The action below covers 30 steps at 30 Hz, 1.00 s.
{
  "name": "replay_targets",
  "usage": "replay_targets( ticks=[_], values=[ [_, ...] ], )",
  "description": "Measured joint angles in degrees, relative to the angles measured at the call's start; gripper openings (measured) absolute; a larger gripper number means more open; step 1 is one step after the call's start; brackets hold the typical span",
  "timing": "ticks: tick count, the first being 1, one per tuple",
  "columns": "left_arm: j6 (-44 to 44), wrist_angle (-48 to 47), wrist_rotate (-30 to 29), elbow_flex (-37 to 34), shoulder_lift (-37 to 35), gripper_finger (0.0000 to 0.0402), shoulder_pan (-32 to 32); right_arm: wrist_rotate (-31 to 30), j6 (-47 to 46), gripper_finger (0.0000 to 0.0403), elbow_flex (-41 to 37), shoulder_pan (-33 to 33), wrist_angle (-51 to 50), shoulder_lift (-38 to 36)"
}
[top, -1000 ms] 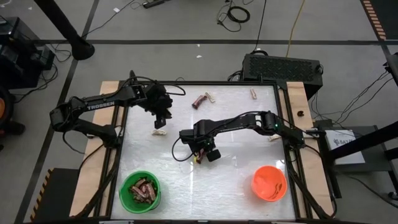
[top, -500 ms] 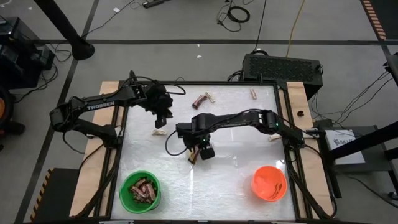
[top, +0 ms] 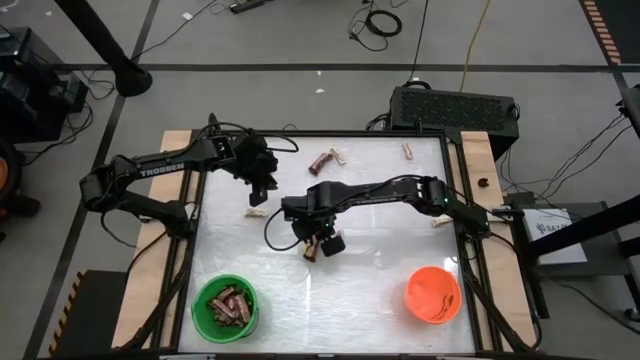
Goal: Sort candy by brand, put in halloween buckets
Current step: Put the brown chocolate bar into the green bucket
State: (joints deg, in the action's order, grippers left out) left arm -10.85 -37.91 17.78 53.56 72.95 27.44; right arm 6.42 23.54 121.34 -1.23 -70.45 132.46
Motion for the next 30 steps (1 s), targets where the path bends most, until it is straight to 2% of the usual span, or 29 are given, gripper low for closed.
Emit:
replay_targets(
  ticks=[6, 11, 15, 21, 27, 30],
  values=[
    [0.0, -0.3, 0.0, 0.0, 0.0, 0.0075, 0.0, 0.1, 3.6, 0.0122, -0.1, 0.0, 1.9, 0.0],
    [0.0, -0.4, -0.1, 0.0, 0.0, 0.0075, 0.0, 0.1, 2.8, 0.0198, -3.8, 0.1, 5.3, 0.1],
    [-0.1, -0.7, -1.3, 0.0, 0.0, 0.0075, 0.0, -0.1, 3.6, 0.0239, -7.7, 0.1, 6.1, 0.1],
    [-0.5, 0.2, -1.5, 0.0, 0.0, 0.0075, 0.0, -0.6, 2.6, 0.0252, -10.0, 0.1, 9.1, 0.2],
    [-0.4, 0.5, -1.6, 0.0, 0.0, 0.0075, 0.0, -0.8, 0.2, 0.0239, -12.6, 0.1, 12.7, 0.2],
    [-0.4, 0.5, -1.6, 0.0, 0.0, 0.0075, 0.0, -3.6, -0.6, 0.0228, -13.7, 0.1, 13.0, 0.2]
  ],
)
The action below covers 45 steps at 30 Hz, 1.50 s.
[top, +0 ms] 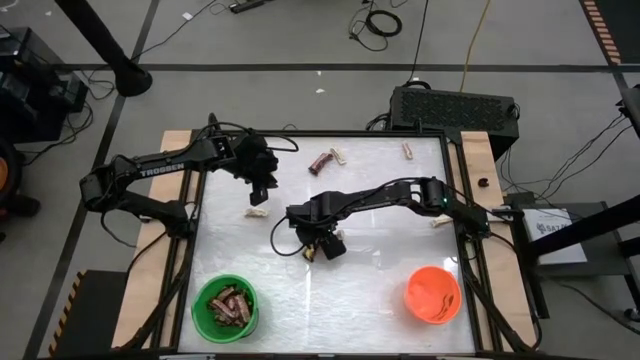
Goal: Sort candy by brand, put in halloween buckets
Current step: Put the brown chocolate bar into the green bucket
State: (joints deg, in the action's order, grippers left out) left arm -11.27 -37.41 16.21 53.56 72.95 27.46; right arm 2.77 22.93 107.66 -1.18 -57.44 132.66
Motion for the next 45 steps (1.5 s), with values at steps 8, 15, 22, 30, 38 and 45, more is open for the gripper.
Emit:
replay_targets(
  ticks=[8, 15, 22, 30, 38, 45],
  values=[
    [0.0, 0.0, 0.0, 0.0, 0.0, 0.0075, 0.0, -2.4, -3.0, 0.0122, -0.3, -0.1, -0.2, 0.0],
    [0.0, 0.6, -0.2, 0.0, 0.0, 0.0075, 0.0, -1.0, -5.2, 0.0010, -0.3, 0.0, -0.2, 0.0],
    [0.0, 0.7, -0.2, 0.0, 0.0, 0.0075, 0.0, 3.4, -9.4, 0.0001, -0.3, 0.4, -1.2, -2.4],
    [-2.7, 1.4, 13.4, 0.0, 0.0, 0.0075, 0.0, 3.6, -10.3, 0.0000, -0.3, 2.9, -2.7, -10.7],
    [4.8, 13.3, 19.8, -0.5, 0.2, 0.0075, -2.1, 3.5, -12.0, 0.0000, -0.3, 6.2, -4.5, -17.4],
    [-3.3, 17.7, 8.0, -0.5, 3.6, 0.0080, -9.6, 3.5, -12.7, 0.0000, -0.3, 6.6, -11.0, -21.0]
  ],
)
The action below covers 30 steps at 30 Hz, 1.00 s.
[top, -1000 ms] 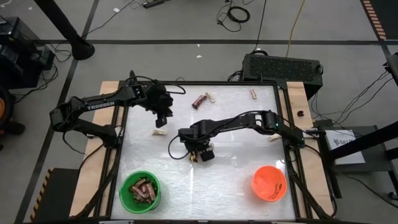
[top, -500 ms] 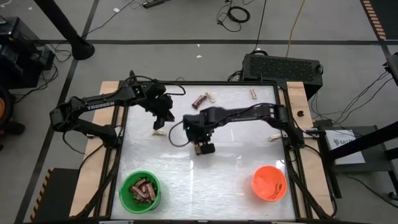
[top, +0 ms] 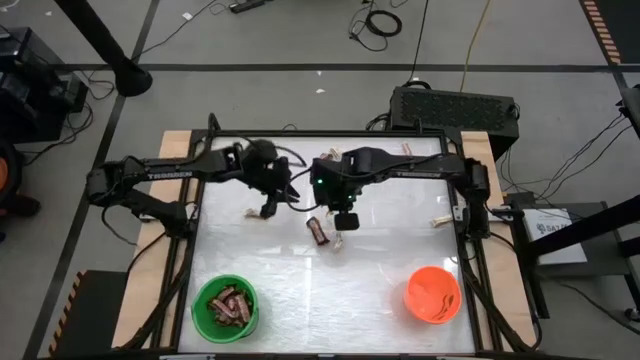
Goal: Sort candy by brand, put in halloween buckets
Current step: Put the brown chocolate bar into the green bucket
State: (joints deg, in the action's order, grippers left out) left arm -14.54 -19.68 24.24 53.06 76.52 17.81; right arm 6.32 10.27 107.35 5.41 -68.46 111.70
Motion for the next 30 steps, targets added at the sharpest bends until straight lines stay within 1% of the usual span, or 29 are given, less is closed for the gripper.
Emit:
replay_targets(
  ticks=[3, 9, 12, 15, 17, 18, 21, 25, 30],
  values=[
    [-1.4, 0.8, -3.4, 0.0, 3.2, 0.0099, -2.8, 0.0, -0.7, 0.0000, 0.0, 0.0, -0.8, -1.2],
    [-3.4, 2.1, -3.6, 3.7, 12.5, 0.0161, -4.2, 0.0, -0.8, 0.0000, 0.0, -0.6, -4.0, -2.8],
    [-7.2, 2.0, -4.9, 4.2, 16.6, 0.0192, -4.4, 0.4, -0.8, 0.0000, 0.0, -0.7, -5.9, -2.9],
    [-12.8, 1.1, -4.9, 4.2, 19.6, 0.0212, -5.7, 2.8, -1.1, 0.0000, 0.0, -0.7, -7.2, -3.2],
    [-15.8, 2.0, -5.6, 4.2, 21.1, 0.0218, -6.8, 3.0, -1.0, 0.0000, 0.0, -0.9, -7.6, -3.2],
    [-16.4, 2.7, -7.1, 4.3, 21.8, 0.0219, -7.2, 3.0, -0.8, 0.0000, 0.0, -1.0, -7.6, -3.2],
    [-16.4, 4.1, -11.0, 4.3, 24.3, 0.0219, -8.1, 3.0, -0.4, 0.0000, 0.0, -1.1, -7.4, -3.3],
    [-16.2, 6.2, -13.6, 4.3, 26.8, 0.0219, -9.0, 3.0, 0.2, 0.0000, 0.0, -1.1, -7.3, -3.3],
    [-15.8, 7.5, -14.3, 4.3, 28.5, 0.0219, -9.8, 3.0, 2.3, 0.0000, 0.0, -1.1, -6.7, -3.3]
  ],
)
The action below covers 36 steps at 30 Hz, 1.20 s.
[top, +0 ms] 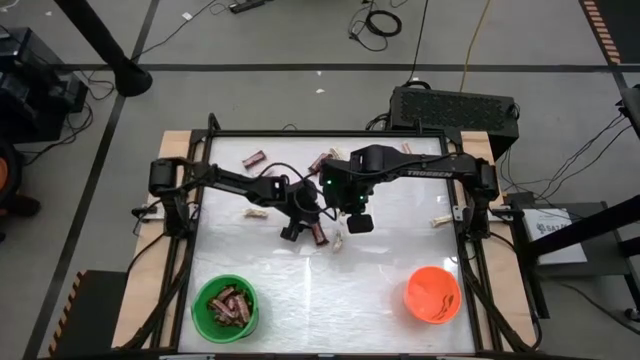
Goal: Sort candy by brand, put in halloween buckets
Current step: Put the brown chocolate bar into the green bucket
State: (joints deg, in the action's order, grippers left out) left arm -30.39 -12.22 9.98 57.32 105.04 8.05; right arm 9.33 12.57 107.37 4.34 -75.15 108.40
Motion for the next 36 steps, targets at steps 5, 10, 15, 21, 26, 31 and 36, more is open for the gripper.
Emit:
replay_targets(
  ticks=[5, 10, 15, 21, 26, 31, 36],
  values=[
    [0.0, 0.0, 0.0, 0.0, 0.4, 0.0219, -0.5, 0.0, 1.7, 0.0000, 0.0, 0.2, -0.1, 0.0],
    [0.1, -0.1, 0.1, 0.0, 0.4, 0.0199, -0.6, 0.0, 3.2, 0.0000, 0.0, 0.9, -0.2, 0.0],
    [1.6, -0.5, 0.1, 0.0, 0.4, 0.0124, -0.7, 0.0, 4.5, 0.0000, 0.0, 2.0, 0.0, 0.0],
    [6.3, -0.3, -1.0, 0.0, 0.5, 0.0011, -0.7, 0.0, 4.9, 0.0000, 0.0, 3.5, 0.3, 0.0],
    [11.2, -0.6, -1.9, 0.0, 0.0, 0.0004, -0.7, 0.0, 6.6, 0.0000, 0.0, 4.7, 0.3, 0.0],
    [12.1, -8.2, -4.3, 2.1, -4.7, 0.0003, -0.6, 0.0, 9.2, 0.0000, 0.0, 6.2, 0.2, 0.0],
    [14.7, -15.1, -7.5, 2.9, -13.1, 0.0002, -0.5, 0.0, 12.9, 0.0000, 0.0, 8.6, 0.6, 0.0]
  ],
)
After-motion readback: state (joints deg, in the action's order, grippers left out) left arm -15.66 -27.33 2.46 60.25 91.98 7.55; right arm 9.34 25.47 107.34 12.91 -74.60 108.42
